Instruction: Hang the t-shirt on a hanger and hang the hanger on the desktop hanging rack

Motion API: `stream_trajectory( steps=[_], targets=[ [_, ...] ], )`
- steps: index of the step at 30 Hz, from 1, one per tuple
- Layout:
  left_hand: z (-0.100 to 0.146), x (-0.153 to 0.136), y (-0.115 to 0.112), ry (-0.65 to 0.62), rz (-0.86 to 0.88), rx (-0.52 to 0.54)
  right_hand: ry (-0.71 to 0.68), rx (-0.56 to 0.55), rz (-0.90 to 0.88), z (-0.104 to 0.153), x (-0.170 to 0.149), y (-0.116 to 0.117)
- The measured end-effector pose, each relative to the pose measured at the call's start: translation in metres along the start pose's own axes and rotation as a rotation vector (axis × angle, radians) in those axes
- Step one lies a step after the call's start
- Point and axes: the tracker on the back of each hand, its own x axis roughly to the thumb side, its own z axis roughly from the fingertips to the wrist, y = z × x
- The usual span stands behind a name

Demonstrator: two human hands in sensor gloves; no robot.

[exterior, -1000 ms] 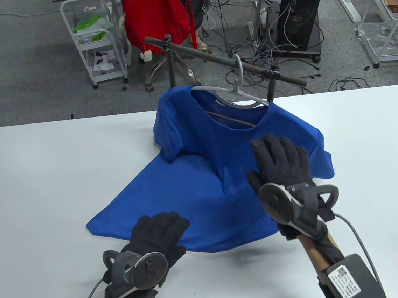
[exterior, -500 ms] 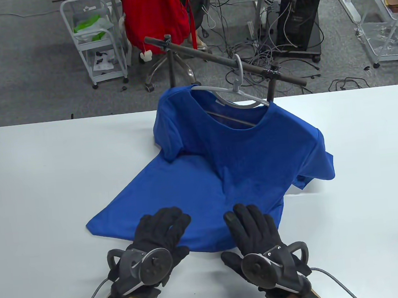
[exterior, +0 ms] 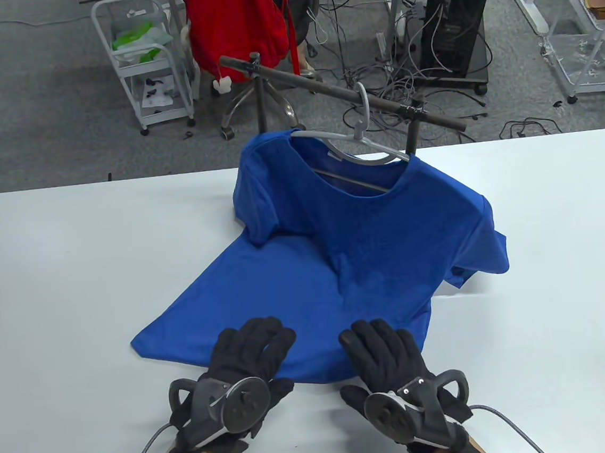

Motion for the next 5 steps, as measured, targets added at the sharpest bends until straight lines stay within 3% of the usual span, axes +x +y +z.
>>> stream_trajectory(
  steps=[5],
  targets=[
    [0.0011,0.0018,-0.001,-0.009,0.0,0.008,0.005,-0.001,0.002,0.0002,0.0002,-0.0006]
  ],
)
